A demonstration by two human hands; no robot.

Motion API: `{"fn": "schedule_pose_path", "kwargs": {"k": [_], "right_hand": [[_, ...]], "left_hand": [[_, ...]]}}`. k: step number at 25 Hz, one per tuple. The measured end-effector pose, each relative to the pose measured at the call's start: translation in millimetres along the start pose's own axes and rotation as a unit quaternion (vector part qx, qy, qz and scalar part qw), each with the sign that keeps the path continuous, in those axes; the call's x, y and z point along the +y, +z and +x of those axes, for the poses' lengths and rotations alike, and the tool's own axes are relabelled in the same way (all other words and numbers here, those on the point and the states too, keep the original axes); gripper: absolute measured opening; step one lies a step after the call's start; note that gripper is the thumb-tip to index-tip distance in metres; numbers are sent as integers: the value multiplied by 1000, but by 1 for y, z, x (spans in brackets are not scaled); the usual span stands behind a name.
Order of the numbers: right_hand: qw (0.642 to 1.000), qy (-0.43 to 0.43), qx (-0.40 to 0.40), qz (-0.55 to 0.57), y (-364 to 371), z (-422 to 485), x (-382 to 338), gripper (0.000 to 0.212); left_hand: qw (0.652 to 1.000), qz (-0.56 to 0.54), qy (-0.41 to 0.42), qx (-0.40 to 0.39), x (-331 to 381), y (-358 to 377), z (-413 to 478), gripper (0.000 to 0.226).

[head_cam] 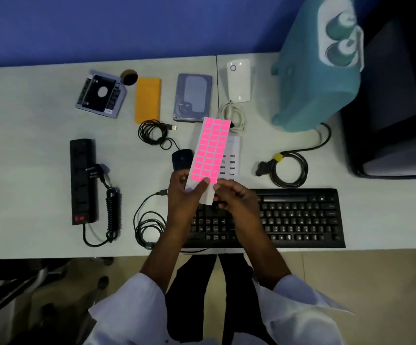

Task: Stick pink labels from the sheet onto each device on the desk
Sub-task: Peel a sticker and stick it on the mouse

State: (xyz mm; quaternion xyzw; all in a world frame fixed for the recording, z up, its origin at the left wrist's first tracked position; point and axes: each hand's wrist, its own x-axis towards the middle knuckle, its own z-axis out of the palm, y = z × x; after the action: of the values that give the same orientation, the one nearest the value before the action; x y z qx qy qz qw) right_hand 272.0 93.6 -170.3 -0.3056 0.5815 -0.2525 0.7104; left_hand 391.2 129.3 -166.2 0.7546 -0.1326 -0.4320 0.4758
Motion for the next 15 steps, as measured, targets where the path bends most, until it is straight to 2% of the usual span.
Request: {"fn": "schedule_pose_path", "kwargs": {"k": [2, 3, 6, 10, 15], "right_hand": [[1000, 5, 17, 5, 5, 9, 8, 18], [1000, 5, 24, 4, 6, 12, 9, 17], [999, 12, 35, 3, 6, 23, 17, 16], [1000, 10, 29, -6, 3, 30, 24, 16], [997, -37, 20, -67, 3, 32, 23, 17]], "left_hand": [[998, 40, 56, 5, -8, -3, 6, 51], [990, 79, 113, 5, -12, -5, 8, 53], [926, 239, 292, -1, -27, -11, 15, 36], [901, 299, 315, -8, -35, -10, 14, 27], [878, 331, 347, 2, -34, -9, 21, 19]]}}
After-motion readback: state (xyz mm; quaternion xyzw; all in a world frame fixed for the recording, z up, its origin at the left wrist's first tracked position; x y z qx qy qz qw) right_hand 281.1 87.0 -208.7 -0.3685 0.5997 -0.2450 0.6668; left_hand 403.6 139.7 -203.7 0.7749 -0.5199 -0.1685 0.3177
